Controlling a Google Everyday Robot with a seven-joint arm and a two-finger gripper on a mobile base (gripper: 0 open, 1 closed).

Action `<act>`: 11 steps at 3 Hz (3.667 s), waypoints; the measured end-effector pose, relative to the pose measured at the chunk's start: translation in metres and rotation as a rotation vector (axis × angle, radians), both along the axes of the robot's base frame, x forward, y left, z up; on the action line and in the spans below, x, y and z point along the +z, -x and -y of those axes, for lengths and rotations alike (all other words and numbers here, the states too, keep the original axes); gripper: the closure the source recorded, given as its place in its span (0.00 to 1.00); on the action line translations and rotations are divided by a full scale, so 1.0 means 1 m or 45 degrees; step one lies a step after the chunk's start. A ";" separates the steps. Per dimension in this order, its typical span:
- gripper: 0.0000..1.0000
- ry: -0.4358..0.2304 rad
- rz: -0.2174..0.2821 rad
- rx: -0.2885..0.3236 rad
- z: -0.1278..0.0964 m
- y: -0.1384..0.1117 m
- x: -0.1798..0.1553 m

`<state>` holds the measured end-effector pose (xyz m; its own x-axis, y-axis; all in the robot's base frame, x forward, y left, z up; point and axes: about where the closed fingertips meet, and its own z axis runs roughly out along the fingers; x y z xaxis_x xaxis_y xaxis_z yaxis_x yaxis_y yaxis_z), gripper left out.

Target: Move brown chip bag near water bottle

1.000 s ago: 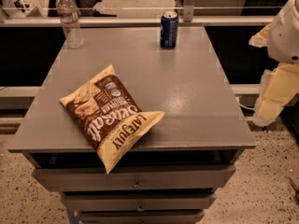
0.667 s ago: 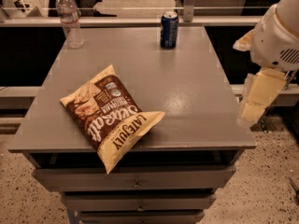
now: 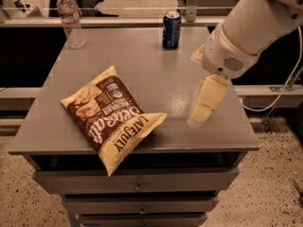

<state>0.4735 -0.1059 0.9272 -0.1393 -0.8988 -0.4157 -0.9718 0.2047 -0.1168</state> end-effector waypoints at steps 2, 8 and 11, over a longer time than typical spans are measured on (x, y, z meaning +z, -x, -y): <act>0.00 -0.249 -0.146 0.004 -0.065 0.006 -0.036; 0.82 -0.528 -0.288 -0.100 -0.126 -0.003 -0.073; 1.00 -0.543 0.018 -0.250 -0.051 -0.041 0.001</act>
Offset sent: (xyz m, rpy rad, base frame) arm -0.0078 0.0996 -0.0545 0.3269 0.1876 -0.0016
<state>0.5142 -0.0551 0.9281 -0.2814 -0.6043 -0.7454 -0.9088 0.4172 0.0049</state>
